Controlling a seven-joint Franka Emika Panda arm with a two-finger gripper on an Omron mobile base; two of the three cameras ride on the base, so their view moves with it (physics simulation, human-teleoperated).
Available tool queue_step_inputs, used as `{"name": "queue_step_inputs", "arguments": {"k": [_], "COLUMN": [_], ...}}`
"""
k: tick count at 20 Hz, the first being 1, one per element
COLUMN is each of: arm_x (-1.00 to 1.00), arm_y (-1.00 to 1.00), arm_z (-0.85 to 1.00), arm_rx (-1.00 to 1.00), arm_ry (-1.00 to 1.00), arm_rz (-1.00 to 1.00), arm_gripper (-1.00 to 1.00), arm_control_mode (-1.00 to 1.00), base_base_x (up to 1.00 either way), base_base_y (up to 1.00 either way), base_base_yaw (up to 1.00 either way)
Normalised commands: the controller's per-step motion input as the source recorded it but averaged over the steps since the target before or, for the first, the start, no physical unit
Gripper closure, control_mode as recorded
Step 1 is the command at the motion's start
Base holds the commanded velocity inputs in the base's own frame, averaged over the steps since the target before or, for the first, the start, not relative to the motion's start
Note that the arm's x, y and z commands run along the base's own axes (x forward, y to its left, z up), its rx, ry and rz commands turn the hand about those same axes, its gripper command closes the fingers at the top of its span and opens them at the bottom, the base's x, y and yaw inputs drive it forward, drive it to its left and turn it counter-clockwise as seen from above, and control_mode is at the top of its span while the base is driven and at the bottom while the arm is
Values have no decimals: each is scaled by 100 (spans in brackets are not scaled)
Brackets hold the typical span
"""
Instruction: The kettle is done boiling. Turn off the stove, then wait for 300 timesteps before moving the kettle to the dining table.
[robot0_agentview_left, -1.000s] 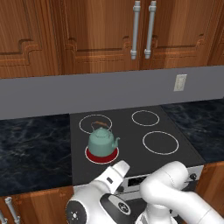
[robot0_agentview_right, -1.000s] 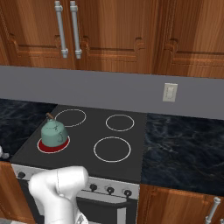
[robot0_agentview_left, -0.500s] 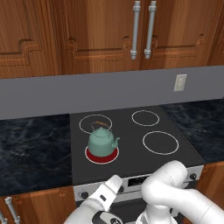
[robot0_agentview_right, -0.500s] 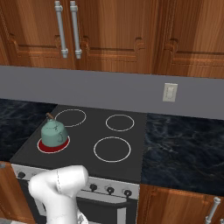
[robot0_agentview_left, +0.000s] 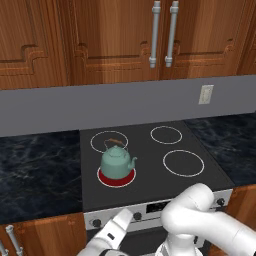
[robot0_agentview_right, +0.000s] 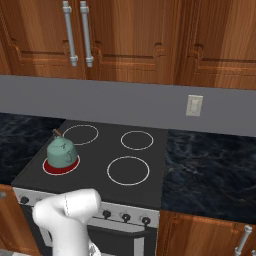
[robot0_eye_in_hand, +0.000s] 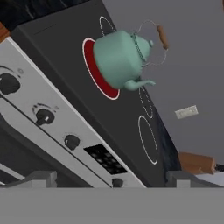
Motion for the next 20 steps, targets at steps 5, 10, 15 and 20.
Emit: {"name": "queue_step_inputs", "arguments": {"k": [5, 10, 15, 20], "arm_x": [21, 22, 19, 18], "arm_y": [17, 15, 17, 19], "arm_z": [-34, -34, -32, -25], "arm_rx": [-3, -1, -1, 0], "arm_ry": [0, 0, 0, 0], "arm_rz": [0, 0, 0, 0], "arm_gripper": [-100, -100, -100, -100], "arm_control_mode": [-100, -100, -100, -100], "base_base_x": [0, 0, 0, 0], "base_base_y": [0, 0, 0, 0], "base_base_yaw": [0, 0, 0, 0]}}
